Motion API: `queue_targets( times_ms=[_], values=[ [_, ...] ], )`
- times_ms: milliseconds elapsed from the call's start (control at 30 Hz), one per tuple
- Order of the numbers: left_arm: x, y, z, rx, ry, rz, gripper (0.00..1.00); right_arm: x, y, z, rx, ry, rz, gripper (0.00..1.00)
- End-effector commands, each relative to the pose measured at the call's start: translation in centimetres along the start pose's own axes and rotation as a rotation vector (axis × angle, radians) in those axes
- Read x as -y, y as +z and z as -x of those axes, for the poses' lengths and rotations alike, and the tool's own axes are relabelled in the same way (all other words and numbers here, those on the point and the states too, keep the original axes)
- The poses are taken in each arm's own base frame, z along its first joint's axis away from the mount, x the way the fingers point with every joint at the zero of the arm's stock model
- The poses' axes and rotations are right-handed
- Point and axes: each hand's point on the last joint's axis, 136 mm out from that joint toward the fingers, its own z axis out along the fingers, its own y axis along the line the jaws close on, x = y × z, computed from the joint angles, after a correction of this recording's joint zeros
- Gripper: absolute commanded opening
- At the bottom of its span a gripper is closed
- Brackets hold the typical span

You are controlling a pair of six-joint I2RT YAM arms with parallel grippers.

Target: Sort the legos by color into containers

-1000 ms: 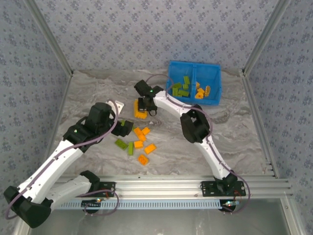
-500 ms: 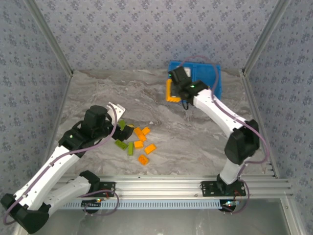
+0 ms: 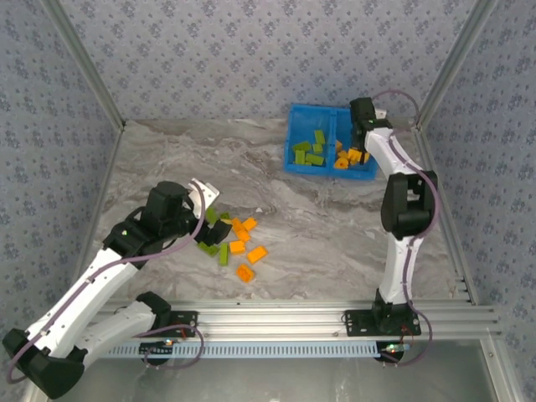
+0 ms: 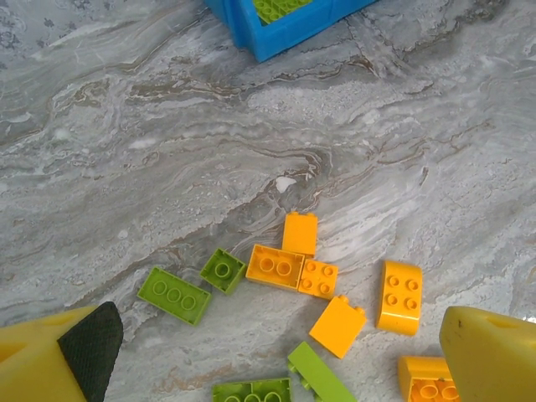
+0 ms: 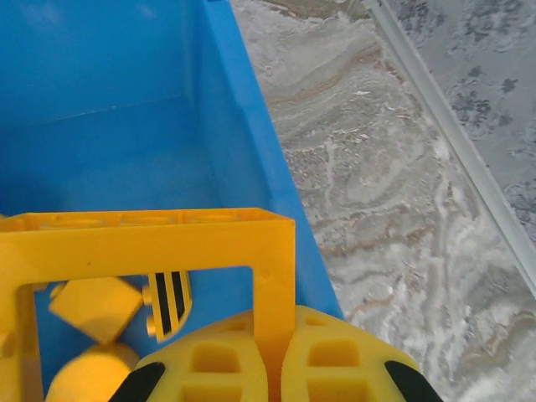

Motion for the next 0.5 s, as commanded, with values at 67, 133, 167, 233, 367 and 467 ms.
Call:
queue_targets(
  times_ms=[67, 133, 167, 233, 367, 467],
  values=[
    [0.1, -0.4, 0.5, 0.036, 0.016, -0.009, 0.99, -1.8, 0.9, 1.0, -0.041, -0.024, 0.019, 0.15],
    [0.0, -0.4, 0.4, 0.031, 0.015, -0.005, 0.99, -2.1, 1.0, 1.2, -0.049, -0.016, 0.017, 0.21],
    [0.0, -0.3, 0.3, 0.03, 0.014, -0.005, 0.99, -2.2, 0.8, 1.4, -0.048, -0.013, 0.021, 0.25],
    [-0.1, -0.2, 0.1, 0.025, 0.014, -0.002, 0.99, -2.3, 0.4, 1.7, -0.044, -0.009, 0.023, 0.32],
    [-0.4, 0.1, -0.3, 0.005, 0.015, 0.014, 0.99, -1.8, -1.2, 2.2, -0.033, -0.005, 0.036, 0.33],
    [-1.5, 0.5, -0.6, -0.03, -0.03, 0.077, 0.99, -1.6, -2.7, 2.2, -0.022, 0.003, 0.066, 0.34]
  ],
)
